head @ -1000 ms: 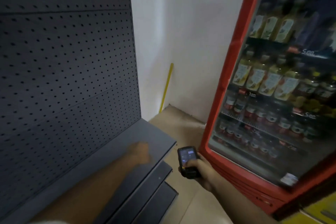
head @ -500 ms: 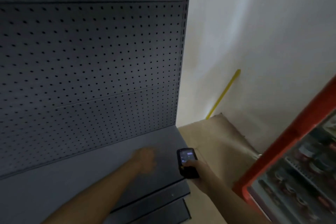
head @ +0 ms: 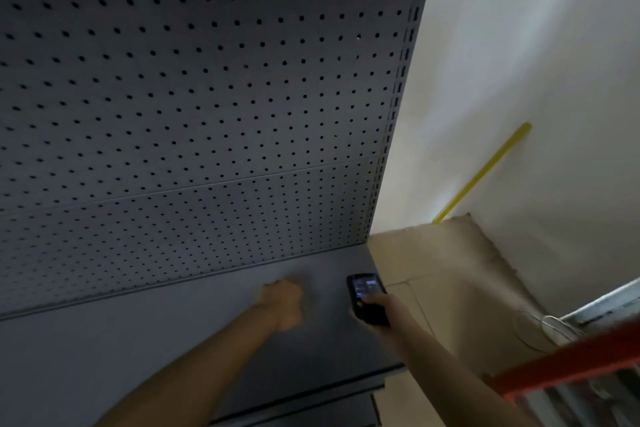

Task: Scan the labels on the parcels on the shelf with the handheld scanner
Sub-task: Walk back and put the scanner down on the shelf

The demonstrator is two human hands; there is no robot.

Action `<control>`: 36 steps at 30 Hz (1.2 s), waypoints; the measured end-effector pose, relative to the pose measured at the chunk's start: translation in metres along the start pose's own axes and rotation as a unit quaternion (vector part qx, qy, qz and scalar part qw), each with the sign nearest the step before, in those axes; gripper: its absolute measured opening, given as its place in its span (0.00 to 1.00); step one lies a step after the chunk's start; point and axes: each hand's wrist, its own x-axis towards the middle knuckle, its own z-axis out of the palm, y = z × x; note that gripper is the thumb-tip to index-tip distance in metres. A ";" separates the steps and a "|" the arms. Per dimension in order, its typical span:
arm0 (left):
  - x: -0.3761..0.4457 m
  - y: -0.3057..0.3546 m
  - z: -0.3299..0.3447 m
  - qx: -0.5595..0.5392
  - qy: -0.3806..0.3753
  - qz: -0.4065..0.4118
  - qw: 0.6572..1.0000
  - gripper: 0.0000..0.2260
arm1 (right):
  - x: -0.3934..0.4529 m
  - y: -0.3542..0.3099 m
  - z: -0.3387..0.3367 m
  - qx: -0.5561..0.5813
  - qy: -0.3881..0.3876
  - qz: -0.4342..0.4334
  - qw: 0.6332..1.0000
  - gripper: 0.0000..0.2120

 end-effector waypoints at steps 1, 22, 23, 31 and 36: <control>0.003 0.000 0.001 0.005 0.002 0.000 1.000 0.17 | 0.003 -0.003 0.000 -0.008 -0.001 0.004 1.000 0.11; 0.023 0.025 0.036 -0.006 -0.018 -0.020 1.000 0.20 | -0.002 0.028 -0.024 -0.025 0.084 0.065 0.994 0.03; 0.021 0.025 0.039 -0.007 -0.022 -0.022 0.999 0.20 | 0.000 0.030 -0.025 -0.031 0.099 0.064 0.993 0.03; 0.008 0.019 0.066 -0.046 -0.069 -0.042 0.996 0.18 | -0.005 0.033 -0.027 -0.041 0.122 0.043 0.991 0.11; -0.001 0.016 0.075 -0.052 -0.086 -0.051 0.994 0.17 | -0.013 0.027 -0.030 -0.045 0.083 0.069 0.993 0.06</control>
